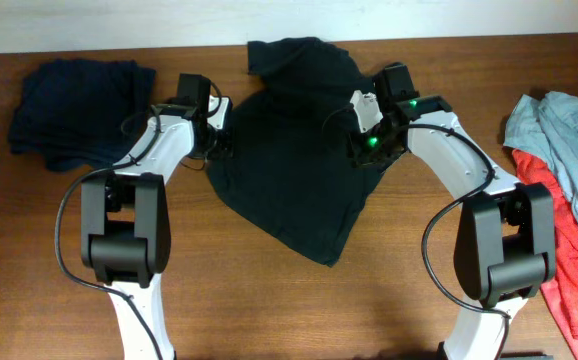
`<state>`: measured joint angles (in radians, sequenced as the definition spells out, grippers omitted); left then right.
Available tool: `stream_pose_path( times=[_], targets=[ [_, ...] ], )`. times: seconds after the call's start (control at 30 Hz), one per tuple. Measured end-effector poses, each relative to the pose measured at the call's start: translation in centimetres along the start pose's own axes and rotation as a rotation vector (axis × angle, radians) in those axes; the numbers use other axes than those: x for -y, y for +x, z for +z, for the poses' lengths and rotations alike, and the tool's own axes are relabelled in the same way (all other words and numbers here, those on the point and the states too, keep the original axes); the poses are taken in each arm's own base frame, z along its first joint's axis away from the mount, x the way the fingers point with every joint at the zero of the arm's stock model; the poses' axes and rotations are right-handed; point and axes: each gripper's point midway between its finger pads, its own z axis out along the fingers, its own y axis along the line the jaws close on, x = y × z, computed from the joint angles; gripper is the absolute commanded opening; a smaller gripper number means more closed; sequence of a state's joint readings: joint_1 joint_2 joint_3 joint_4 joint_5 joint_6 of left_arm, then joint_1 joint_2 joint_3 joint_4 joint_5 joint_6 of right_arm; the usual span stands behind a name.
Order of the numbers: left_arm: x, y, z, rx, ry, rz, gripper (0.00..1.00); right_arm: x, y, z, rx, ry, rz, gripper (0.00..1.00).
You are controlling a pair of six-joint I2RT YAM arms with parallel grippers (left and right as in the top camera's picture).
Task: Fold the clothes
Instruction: 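Lower the held shirt onto the table center with both grippers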
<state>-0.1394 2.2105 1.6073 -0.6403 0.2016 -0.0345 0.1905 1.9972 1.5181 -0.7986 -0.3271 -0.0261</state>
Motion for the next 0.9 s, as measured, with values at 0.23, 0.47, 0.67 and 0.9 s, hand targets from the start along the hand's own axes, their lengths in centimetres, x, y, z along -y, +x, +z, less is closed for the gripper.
stream_pose_path(
  times=[0.23,0.47,0.67,0.9],
  targets=[
    [-0.4,0.2,0.0,-0.011,-0.038,0.003,0.0,0.2,0.0,0.0,0.0,0.015,-0.001,0.04],
    [-0.7,0.4,-0.1,-0.022,-0.059,0.001,0.01,0.3,0.0,0.0,-0.001,0.015,0.0,0.04],
    [-1.2,0.8,-0.3,-0.039,-0.088,0.0,0.0,0.3,0.0,0.0,-0.001,0.015,0.0,0.04],
    [-1.8,0.9,-1.1,-0.042,-0.13,-0.001,0.01,0.3,0.1,0.0,-0.003,0.016,0.0,0.04]
  ],
)
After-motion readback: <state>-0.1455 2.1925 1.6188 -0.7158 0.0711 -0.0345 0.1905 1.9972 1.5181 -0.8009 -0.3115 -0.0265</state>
